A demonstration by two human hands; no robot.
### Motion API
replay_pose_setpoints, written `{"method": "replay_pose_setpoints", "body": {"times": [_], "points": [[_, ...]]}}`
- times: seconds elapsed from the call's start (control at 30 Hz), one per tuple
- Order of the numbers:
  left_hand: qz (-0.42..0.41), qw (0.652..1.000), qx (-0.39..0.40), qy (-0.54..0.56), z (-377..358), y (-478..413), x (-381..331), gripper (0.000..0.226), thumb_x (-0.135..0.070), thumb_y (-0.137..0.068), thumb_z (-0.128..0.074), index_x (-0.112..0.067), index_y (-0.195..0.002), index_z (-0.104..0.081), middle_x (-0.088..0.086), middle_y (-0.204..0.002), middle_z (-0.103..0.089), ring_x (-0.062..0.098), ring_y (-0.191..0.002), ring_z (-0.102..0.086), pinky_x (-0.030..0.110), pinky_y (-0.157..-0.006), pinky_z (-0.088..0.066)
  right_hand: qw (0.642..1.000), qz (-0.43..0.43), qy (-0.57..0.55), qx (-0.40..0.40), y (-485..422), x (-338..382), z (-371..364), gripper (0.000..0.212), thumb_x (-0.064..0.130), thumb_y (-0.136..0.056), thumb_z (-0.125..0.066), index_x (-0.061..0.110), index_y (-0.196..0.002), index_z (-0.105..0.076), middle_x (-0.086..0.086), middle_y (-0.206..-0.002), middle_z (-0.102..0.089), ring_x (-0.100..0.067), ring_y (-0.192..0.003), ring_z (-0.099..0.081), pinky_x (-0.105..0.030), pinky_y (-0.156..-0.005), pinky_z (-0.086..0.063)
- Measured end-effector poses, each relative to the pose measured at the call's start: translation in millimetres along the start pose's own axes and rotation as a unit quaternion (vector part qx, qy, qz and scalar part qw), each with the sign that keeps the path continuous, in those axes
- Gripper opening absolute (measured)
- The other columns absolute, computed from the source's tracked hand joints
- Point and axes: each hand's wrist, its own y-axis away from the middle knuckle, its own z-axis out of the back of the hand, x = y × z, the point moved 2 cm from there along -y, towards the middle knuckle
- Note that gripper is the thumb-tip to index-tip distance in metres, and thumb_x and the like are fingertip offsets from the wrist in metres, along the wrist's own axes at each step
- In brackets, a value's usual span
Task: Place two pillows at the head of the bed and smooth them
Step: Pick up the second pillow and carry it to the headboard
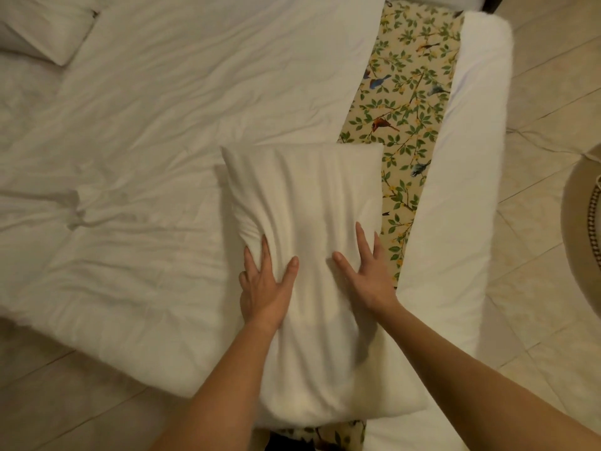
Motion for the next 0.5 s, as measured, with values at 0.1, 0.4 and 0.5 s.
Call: {"method": "replay_pose_setpoints", "body": {"times": [0.1, 0.4, 0.5], "points": [[-0.025, 0.999, -0.022, -0.036, 14, 16, -16, 0.087, -0.087, -0.09, -0.038, -0.06, -0.162, 0.004, 0.0, -0.177, -0.001, 0.034, -0.15, -0.028, 0.05, -0.112, -0.041, 1.0, 0.005, -0.002, -0.006, 15, 15, 9, 0.089, 0.082, -0.091, -0.051, 0.061, -0.163, -0.003, 0.003, -0.179, 0.007, -0.031, -0.164, -0.007, -0.056, -0.127, -0.016], [-0.054, 0.994, -0.06, -0.074, 69, 80, -46, 0.09, -0.087, -0.089, -0.04, -0.058, -0.162, 0.004, 0.005, -0.176, -0.004, 0.033, -0.149, -0.03, 0.048, -0.113, -0.041, 0.999, 0.048, 0.016, -0.018, 73, 54, 49, 0.097, 0.079, -0.09, -0.059, 0.053, -0.167, -0.005, -0.006, -0.179, 0.002, -0.032, -0.164, -0.007, -0.05, -0.128, -0.017], [-0.051, 0.994, -0.068, -0.065, 88, 108, -56, 0.09, -0.086, -0.09, -0.043, -0.057, -0.163, 0.002, 0.004, -0.176, -0.003, 0.035, -0.151, -0.028, 0.048, -0.115, -0.038, 0.998, 0.06, 0.026, -0.015, 95, 66, 66, 0.097, 0.079, -0.09, -0.059, 0.052, -0.167, -0.007, -0.006, -0.178, 0.004, -0.032, -0.164, -0.007, -0.051, -0.129, -0.017]]}}
